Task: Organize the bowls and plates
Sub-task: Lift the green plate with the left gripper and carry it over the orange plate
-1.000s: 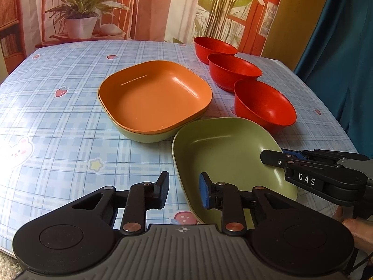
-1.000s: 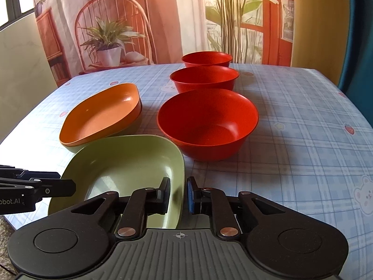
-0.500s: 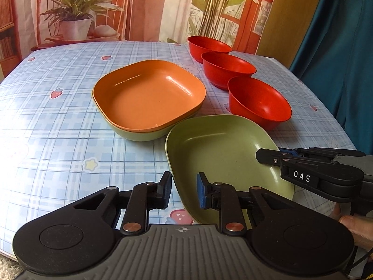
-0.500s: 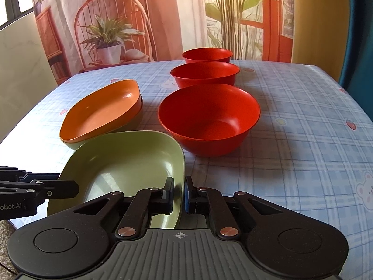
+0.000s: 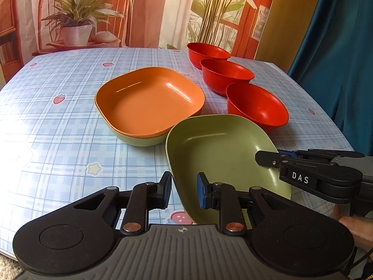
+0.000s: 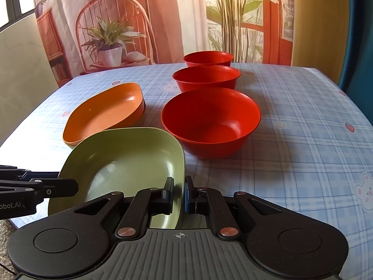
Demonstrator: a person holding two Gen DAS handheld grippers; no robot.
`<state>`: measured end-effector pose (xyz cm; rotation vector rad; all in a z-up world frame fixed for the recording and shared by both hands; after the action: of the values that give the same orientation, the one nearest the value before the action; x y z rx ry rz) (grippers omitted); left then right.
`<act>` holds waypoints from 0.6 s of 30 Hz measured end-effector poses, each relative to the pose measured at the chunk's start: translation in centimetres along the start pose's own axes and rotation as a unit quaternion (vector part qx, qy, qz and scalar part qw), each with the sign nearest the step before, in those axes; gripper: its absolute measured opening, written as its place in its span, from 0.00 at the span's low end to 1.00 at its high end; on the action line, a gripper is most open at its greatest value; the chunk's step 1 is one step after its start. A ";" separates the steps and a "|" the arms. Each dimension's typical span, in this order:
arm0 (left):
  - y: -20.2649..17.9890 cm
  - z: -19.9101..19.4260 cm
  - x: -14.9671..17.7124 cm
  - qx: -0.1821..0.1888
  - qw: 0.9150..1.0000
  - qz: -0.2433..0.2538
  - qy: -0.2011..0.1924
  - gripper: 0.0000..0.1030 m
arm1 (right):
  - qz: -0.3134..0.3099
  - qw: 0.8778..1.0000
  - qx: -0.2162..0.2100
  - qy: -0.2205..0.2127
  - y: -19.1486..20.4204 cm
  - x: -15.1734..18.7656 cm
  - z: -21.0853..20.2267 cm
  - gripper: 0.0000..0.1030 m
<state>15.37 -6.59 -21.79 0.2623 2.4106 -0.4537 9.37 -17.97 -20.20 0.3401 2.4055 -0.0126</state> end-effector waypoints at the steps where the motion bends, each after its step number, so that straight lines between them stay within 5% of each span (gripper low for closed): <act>1: 0.0 -0.1 0.0 0.000 1.000 0.000 -0.001 0.24 | 0.000 1.000 0.001 -0.001 0.0 0.0 -0.1 0.08; 18: 0.0 -1.6 -0.1 0.007 1.000 -0.002 -0.025 0.24 | -0.008 1.000 0.006 -0.021 0.6 -1.0 -1.4 0.08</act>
<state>14.56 -6.00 -20.55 0.2503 2.3600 -0.4740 9.33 -17.47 -18.44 0.3226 2.3668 -0.0417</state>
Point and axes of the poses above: each gripper's, at about its wrist camera, not at the fingertips, and z roughly the way its jaws point, y to its left, x to its underside, the point moved 6 cm from there along z, roughly the way its jaws point, and after that the axes turned 9 degrees about -z, right-handed, at the moved point
